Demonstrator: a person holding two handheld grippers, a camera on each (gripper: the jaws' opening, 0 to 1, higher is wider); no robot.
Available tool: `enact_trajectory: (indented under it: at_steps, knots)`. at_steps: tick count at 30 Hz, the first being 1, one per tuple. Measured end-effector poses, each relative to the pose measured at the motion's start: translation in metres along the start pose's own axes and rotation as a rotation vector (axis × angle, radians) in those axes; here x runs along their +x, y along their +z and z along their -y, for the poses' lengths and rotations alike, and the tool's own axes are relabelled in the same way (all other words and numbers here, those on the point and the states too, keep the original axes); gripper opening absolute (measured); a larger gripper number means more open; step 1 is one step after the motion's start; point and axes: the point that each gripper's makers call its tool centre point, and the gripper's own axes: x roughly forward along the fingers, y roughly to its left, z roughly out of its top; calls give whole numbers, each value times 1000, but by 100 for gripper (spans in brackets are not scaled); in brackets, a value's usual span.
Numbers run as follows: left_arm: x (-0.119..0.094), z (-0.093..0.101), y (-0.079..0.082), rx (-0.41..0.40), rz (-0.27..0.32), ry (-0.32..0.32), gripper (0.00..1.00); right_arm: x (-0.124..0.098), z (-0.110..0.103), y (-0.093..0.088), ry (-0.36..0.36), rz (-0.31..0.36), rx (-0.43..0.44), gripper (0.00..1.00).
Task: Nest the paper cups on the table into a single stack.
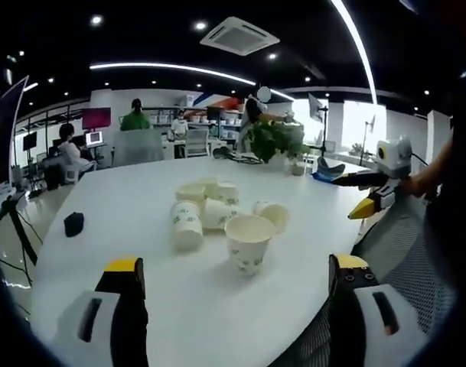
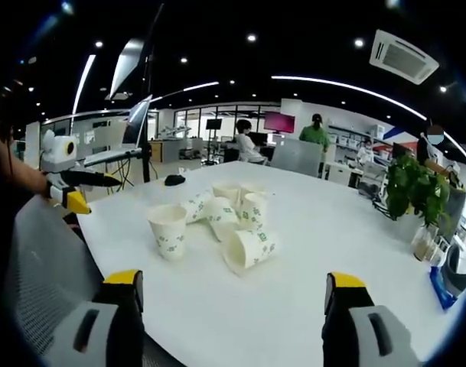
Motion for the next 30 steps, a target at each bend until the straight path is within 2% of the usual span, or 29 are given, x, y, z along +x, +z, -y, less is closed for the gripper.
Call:
enact_trajectory:
  at_steps: [15, 21, 24, 30]
  knots:
    - [-1, 1, -1, 8, 3, -18, 99, 0, 5, -5, -6, -8, 17, 100]
    - [0, 2, -2, 8, -2, -23, 99, 0, 5, -11, 3, -49, 45, 98]
    - [0, 1, -2, 6, 1, -23, 99, 0, 4, -8, 9, -66, 17, 98]
    - [-1, -1, -2, 1, 4, -21, 99, 6, 13, 8, 9, -56, -16, 94]
